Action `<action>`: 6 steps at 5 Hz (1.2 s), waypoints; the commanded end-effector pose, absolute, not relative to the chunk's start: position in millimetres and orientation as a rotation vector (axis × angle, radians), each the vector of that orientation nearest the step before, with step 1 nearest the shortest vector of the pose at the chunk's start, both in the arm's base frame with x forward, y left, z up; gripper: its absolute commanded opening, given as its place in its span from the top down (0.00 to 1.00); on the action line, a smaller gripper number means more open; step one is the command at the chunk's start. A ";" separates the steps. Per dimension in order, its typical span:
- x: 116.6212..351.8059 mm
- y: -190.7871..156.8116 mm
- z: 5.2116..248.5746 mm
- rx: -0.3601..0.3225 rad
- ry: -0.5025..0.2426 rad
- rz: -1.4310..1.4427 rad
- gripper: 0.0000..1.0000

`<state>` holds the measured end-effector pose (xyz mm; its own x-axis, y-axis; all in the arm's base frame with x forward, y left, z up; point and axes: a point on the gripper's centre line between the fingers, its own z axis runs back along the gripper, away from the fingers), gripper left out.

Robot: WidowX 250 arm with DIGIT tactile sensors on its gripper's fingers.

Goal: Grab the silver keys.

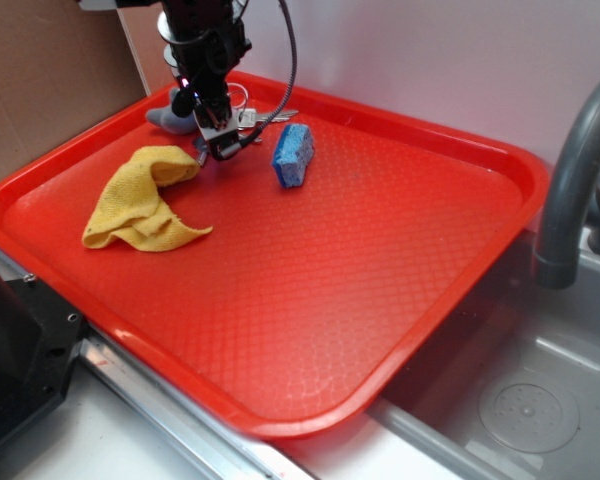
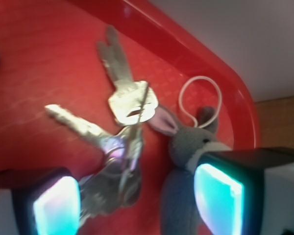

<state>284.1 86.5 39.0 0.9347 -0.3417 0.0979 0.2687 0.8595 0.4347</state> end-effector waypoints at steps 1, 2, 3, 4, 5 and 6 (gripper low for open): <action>307.6 94.4 49.1 0.433 -0.232 -0.274 1.00; 306.9 94.7 49.1 0.430 -0.223 -0.274 1.00; 304.4 96.9 51.1 0.405 -0.225 -0.267 1.00; 300.4 97.6 56.6 0.399 -0.233 -0.257 1.00; 281.8 93.5 86.8 0.372 -0.252 -0.231 1.00; 244.5 70.5 136.3 0.297 -0.299 -0.235 1.00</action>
<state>238.1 72.5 121.9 0.9430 -0.2572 0.2113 0.1875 0.9349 0.3012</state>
